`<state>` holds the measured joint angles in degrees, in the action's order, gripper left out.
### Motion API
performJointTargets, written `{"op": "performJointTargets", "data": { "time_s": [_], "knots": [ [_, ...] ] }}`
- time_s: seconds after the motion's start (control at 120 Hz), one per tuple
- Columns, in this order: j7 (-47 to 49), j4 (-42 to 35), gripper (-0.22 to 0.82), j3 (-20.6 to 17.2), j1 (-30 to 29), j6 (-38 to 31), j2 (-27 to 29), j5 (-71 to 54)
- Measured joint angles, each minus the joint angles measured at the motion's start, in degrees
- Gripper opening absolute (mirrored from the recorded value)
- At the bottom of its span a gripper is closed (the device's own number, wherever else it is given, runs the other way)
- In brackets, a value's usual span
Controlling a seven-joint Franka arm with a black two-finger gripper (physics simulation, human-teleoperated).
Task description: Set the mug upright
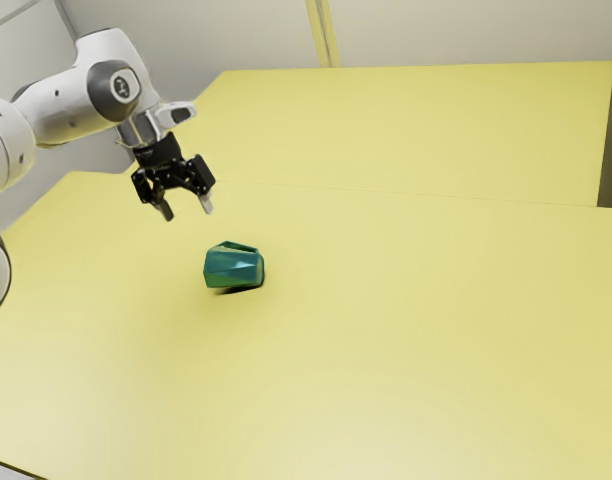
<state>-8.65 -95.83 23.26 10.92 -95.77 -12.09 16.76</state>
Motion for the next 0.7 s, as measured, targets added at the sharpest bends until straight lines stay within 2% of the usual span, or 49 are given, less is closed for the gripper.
{"op": "performJointTargets", "data": {
  "time_s": [0.167,0.7],
  "knots": [
    [-4.61,-3.88,0.6,3.62,-0.66,-1.63,0.26,6.83],
    [-26.03,-5.55,0.6,4.5,-5.41,-9.04,-5.74,22.81]
  ]
}}
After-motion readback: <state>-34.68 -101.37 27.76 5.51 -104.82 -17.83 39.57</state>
